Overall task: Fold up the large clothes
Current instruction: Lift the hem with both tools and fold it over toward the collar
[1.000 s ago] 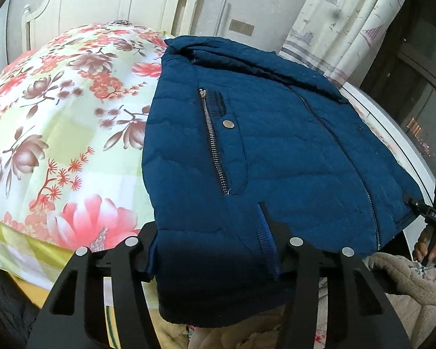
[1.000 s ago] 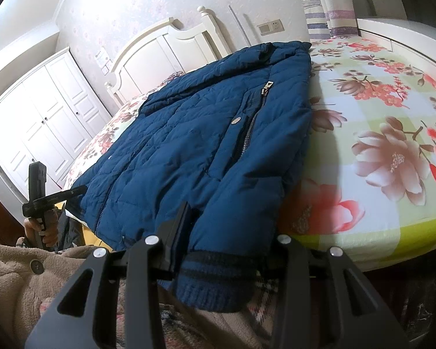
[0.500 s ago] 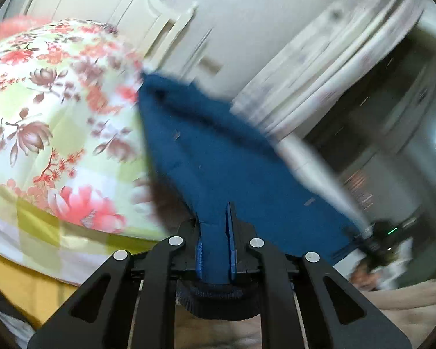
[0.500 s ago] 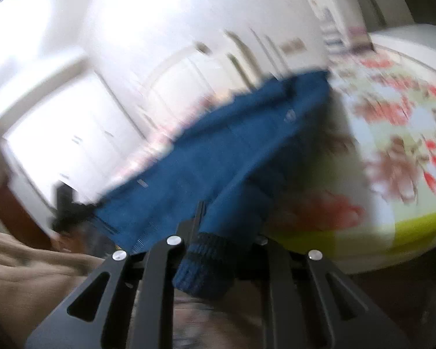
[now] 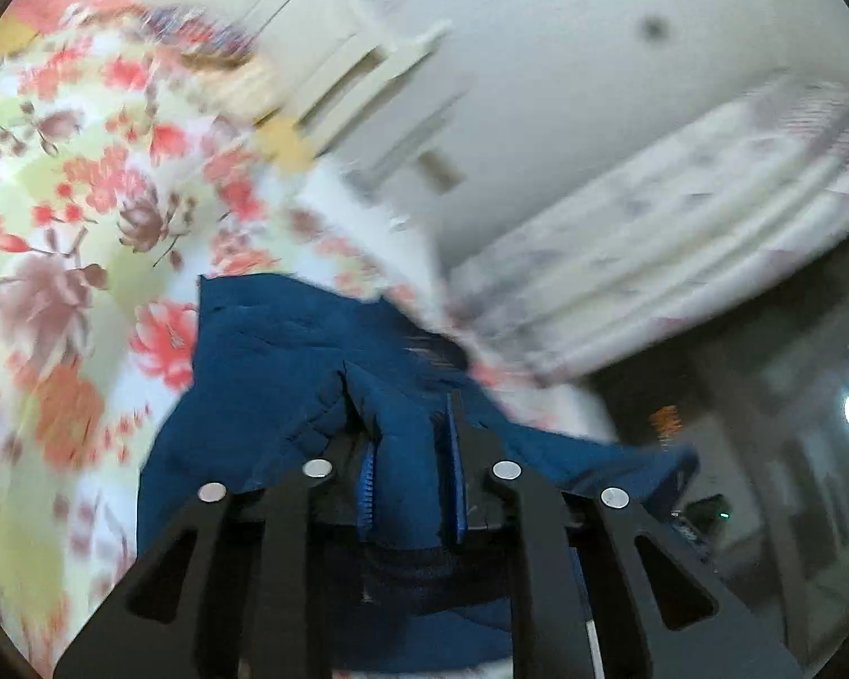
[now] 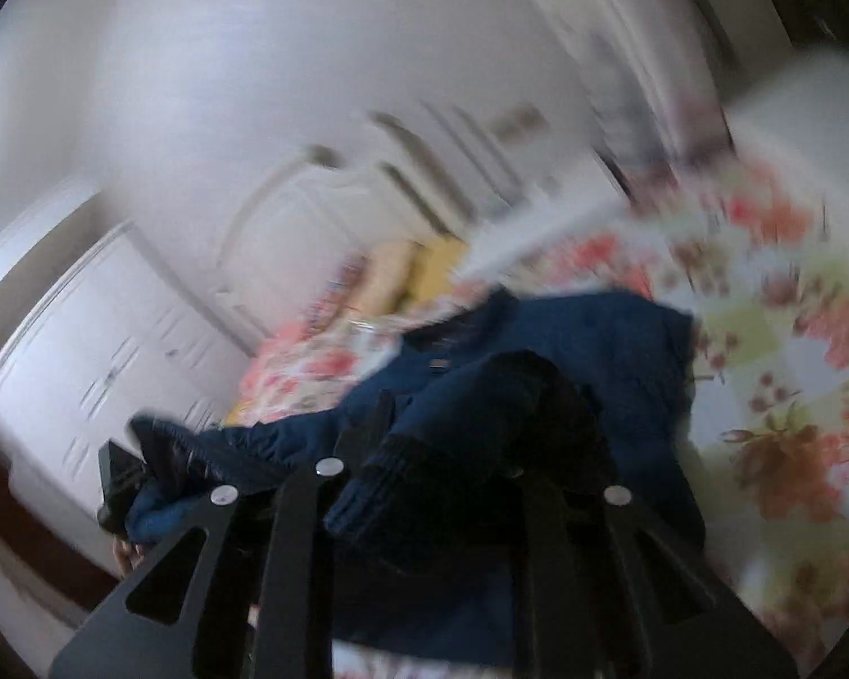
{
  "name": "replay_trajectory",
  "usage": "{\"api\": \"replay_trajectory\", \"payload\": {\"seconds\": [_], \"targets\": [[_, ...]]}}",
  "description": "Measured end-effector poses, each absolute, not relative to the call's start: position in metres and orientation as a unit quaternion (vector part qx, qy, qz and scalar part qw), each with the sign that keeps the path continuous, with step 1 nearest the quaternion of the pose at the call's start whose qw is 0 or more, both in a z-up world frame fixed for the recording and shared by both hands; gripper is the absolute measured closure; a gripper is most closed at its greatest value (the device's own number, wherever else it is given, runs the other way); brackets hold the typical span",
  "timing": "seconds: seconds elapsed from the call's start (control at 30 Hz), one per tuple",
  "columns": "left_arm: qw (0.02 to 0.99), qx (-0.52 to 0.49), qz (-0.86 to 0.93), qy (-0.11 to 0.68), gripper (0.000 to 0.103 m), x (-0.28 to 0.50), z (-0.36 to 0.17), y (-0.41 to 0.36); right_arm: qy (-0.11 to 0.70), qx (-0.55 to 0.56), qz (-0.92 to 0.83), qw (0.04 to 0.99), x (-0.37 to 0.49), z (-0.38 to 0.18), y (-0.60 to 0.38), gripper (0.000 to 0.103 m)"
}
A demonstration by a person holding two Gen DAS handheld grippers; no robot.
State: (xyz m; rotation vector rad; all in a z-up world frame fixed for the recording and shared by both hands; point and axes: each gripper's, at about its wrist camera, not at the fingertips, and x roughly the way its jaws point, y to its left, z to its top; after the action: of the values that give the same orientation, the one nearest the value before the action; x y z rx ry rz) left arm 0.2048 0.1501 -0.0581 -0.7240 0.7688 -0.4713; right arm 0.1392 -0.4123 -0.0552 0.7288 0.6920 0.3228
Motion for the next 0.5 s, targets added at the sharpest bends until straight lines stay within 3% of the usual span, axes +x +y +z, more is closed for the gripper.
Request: {"api": "replay_trajectory", "payload": {"seconds": [0.03, 0.1, 0.23, 0.27, 0.3, 0.37, 0.43, 0.5], "targets": [[0.827, -0.351, -0.207, 0.388, 0.088, 0.225, -0.075, 0.148, 0.346, 0.365, 0.142, 0.852, 0.154, -0.073, -0.417, 0.065], [0.807, -0.372, -0.19, 0.417, 0.084, 0.248, -0.101, 0.155, 0.368, 0.396, 0.12, 0.833, 0.174, -0.104, -0.424, 0.031], [0.761, -0.445, -0.209, 0.423, 0.081, 0.268, -0.127, 0.18, 0.339, 0.427, 0.152, 0.824, 0.175, -0.128, -0.436, 0.029], [0.754, -0.454, -0.219, 0.42, 0.076, 0.269, -0.125, 0.186, 0.329, 0.422, 0.156, 0.83, 0.172, -0.125, -0.439, 0.029], [0.754, -0.46, -0.23, 0.409, 0.049, 0.267, -0.119, 0.194, 0.315, 0.409, 0.154, 0.842, 0.168, -0.118, -0.443, 0.027], [0.781, -0.464, -0.229, 0.35, 0.007, 0.253, -0.098, 0.211, 0.29, 0.381, 0.141, 0.867, 0.157, -0.103, -0.454, 0.026], [0.79, -0.477, -0.266, 0.278, 0.005, 0.235, -0.072, 0.232, 0.279, 0.341, 0.114, 0.891, 0.151, -0.092, -0.459, 0.022], [0.811, -0.46, -0.245, 0.267, 0.004, 0.229, -0.058, 0.24, 0.285, 0.305, 0.1, 0.903, 0.155, -0.09, -0.461, 0.02]]}}
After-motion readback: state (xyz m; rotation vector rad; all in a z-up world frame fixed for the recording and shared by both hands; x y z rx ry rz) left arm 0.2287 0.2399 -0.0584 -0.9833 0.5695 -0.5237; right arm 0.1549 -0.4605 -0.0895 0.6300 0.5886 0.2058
